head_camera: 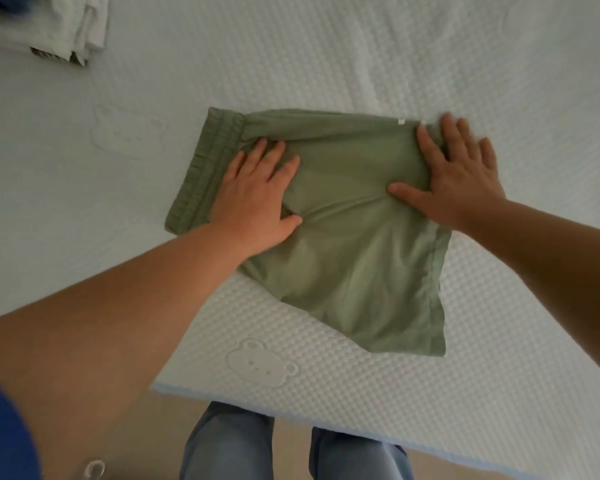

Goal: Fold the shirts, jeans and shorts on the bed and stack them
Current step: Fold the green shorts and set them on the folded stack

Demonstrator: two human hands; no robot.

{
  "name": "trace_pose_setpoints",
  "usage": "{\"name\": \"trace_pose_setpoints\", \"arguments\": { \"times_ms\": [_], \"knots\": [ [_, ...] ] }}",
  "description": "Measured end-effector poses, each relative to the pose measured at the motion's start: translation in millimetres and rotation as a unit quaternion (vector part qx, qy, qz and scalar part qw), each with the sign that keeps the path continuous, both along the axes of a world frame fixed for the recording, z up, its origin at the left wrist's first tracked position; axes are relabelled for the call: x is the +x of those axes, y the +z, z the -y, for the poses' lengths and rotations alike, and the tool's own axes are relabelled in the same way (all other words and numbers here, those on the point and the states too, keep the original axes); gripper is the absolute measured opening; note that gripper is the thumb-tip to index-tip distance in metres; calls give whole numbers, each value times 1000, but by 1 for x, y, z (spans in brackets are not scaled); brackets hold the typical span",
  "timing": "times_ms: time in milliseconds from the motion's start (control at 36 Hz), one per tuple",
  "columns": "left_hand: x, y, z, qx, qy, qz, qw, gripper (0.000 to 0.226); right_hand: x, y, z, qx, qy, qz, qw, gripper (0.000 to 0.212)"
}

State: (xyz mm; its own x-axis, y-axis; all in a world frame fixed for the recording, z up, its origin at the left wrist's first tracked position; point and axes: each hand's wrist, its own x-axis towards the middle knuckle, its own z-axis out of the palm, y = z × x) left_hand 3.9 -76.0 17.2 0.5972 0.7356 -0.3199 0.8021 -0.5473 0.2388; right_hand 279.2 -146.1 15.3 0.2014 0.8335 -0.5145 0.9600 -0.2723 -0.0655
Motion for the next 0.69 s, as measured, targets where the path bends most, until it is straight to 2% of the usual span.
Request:
{"name": "trace_pose_setpoints", "arguments": {
  "times_ms": [83, 167, 250, 333, 472, 611, 694],
  "knots": [
    [3, 2, -7, -20, -9, -13, 1000, 92, 4, 6, 3, -5, 14, -14, 1000, 93],
    [4, 12, -2, -30, 3, -4, 1000, 87, -4, 19, 15, 60, 4, -25, 998, 84],
    [3, 31, 19, -26, 24, 42, 998, 70, -26, 34, 42, 116, -47, -68, 990, 69],
    [2, 49, 60, -12, 17, 117, 993, 46, -54, 44, 87, 133, -100, -103, 981, 58],
    [1, 61, 131, -59, -39, 145, 987, 24, -89, 57, 170, 113, -101, -139, 979, 58],
    [4, 46, 175, -120, -56, 88, 987, 31, -92, 51, 217, 79, -118, -113, 983, 66],
    [9, 31, 188, -126, -46, 35, 990, 51, -89, 44, 224, 112, -140, -96, 979, 53]
  ]
}}
